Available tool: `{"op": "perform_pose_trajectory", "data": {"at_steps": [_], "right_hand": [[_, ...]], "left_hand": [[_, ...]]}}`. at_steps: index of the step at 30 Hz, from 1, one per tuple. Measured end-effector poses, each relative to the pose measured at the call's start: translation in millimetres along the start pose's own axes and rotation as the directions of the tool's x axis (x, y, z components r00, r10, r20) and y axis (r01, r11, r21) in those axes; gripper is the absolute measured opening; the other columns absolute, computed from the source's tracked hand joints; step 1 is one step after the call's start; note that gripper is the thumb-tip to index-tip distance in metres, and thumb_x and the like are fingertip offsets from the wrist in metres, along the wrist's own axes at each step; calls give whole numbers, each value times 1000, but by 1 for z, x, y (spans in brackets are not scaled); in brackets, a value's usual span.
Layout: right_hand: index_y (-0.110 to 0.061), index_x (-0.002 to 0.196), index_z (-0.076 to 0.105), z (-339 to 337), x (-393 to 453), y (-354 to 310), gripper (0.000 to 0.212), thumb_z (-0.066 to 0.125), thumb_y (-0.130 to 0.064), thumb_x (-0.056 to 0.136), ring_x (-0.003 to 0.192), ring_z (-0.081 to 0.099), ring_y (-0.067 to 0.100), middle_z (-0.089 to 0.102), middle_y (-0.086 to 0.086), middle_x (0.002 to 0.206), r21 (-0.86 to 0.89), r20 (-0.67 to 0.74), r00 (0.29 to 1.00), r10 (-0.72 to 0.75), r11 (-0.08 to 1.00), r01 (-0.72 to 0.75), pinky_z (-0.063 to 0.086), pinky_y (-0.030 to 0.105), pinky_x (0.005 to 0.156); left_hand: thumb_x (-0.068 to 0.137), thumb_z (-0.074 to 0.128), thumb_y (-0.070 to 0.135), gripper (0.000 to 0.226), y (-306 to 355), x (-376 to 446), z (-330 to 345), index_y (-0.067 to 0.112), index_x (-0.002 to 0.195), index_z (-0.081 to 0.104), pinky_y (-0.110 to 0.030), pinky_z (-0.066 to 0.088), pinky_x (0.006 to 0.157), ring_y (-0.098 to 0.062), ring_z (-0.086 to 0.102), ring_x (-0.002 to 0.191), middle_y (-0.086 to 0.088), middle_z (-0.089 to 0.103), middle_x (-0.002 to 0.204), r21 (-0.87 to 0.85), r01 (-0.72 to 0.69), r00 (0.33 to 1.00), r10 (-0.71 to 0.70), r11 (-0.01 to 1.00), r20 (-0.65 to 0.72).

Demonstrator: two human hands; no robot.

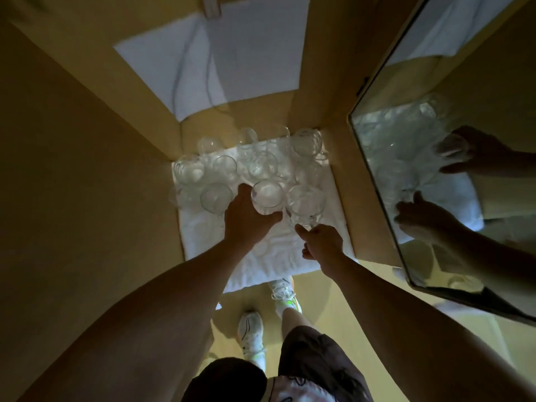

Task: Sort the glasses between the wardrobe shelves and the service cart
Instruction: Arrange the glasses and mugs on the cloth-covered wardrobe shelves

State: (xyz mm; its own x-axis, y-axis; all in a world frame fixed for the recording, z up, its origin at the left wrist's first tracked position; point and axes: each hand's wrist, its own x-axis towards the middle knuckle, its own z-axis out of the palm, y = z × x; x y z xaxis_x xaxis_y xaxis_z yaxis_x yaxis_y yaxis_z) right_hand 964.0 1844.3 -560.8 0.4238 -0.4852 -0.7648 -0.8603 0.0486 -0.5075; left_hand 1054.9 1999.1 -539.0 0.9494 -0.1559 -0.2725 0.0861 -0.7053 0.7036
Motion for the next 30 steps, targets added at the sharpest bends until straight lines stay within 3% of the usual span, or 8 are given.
{"op": "perform_pose_trajectory", "data": {"at_steps": [6, 9, 12, 18, 21, 24, 27, 30], "right_hand": [[-21, 64, 48, -20, -59, -32, 39, 79, -25, 86, 44, 54, 22, 57, 4, 54, -113, -67, 976, -206, 974, 197, 54, 37, 51], [-18, 60, 43, -34, -89, -46, 43, 74, -16, 90, 44, 49, 24, 51, 6, 51, -143, -59, 954, -294, 948, 283, 45, 34, 51], [-18, 58, 47, -49, -127, -61, 34, 64, -5, 85, 51, 56, 27, 57, 8, 57, -203, -108, 928, -357, 921, 331, 48, 36, 53], [-19, 48, 52, -78, -189, -71, 34, 51, -3, 78, 39, 50, 22, 50, 0, 40, -155, -173, 882, -439, 896, 416, 41, 30, 44], [-16, 53, 51, -91, -221, -78, 32, 52, 1, 80, 40, 55, 25, 55, 7, 47, -155, -216, 851, -479, 877, 454, 43, 28, 42], [-11, 61, 55, -103, -252, -82, 27, 52, 3, 84, 42, 56, 23, 59, 10, 56, -142, -228, 840, -492, 870, 472, 41, 24, 39], [-12, 59, 52, -118, -279, -78, 31, 53, 2, 87, 38, 53, 18, 56, 6, 51, -159, -208, 819, -535, 845, 511, 39, 21, 38], [-10, 57, 53, -138, -305, -71, 34, 53, -3, 90, 37, 53, 18, 54, 4, 46, -186, -182, 779, -600, 799, 572, 40, 23, 39]], "left_hand": [[62, 85, 46, 68, 35, -36, -55, 21, 112, 46, -35, 49, 81, -21, 61, 99, 6, 61, 110, -17, -80, 994, 78, 997, -76], [58, 82, 50, 65, 56, -57, -79, 25, 106, 45, -36, 49, 78, -21, 61, 96, 8, 60, 105, -58, -131, 986, 124, 990, -107], [54, 76, 57, 66, 76, -78, -101, 30, 104, 42, -33, 45, 71, -20, 60, 91, 8, 59, 98, -105, -205, 970, 187, 973, -155], [52, 71, 62, 76, 109, -112, -143, 25, 115, 48, -27, 40, 75, -14, 57, 96, 10, 58, 105, -156, -342, 925, 302, 927, -232], [51, 71, 60, 68, 124, -131, -163, 30, 106, 46, -28, 43, 71, -16, 58, 95, 12, 56, 97, -206, -380, 910, 324, 902, -259], [56, 78, 51, 74, 142, -149, -180, 24, 119, 51, -33, 50, 82, -20, 59, 101, 4, 58, 102, -222, -399, 900, 333, 890, -282], [60, 83, 44, 77, 158, -171, -193, 22, 127, 51, -37, 52, 89, -20, 59, 104, -1, 61, 111, -214, -420, 881, 340, 882, -329], [59, 85, 45, 75, 170, -201, -198, 27, 124, 52, -37, 53, 86, -16, 59, 97, 5, 61, 103, -217, -421, 865, 319, 881, -386]]}}
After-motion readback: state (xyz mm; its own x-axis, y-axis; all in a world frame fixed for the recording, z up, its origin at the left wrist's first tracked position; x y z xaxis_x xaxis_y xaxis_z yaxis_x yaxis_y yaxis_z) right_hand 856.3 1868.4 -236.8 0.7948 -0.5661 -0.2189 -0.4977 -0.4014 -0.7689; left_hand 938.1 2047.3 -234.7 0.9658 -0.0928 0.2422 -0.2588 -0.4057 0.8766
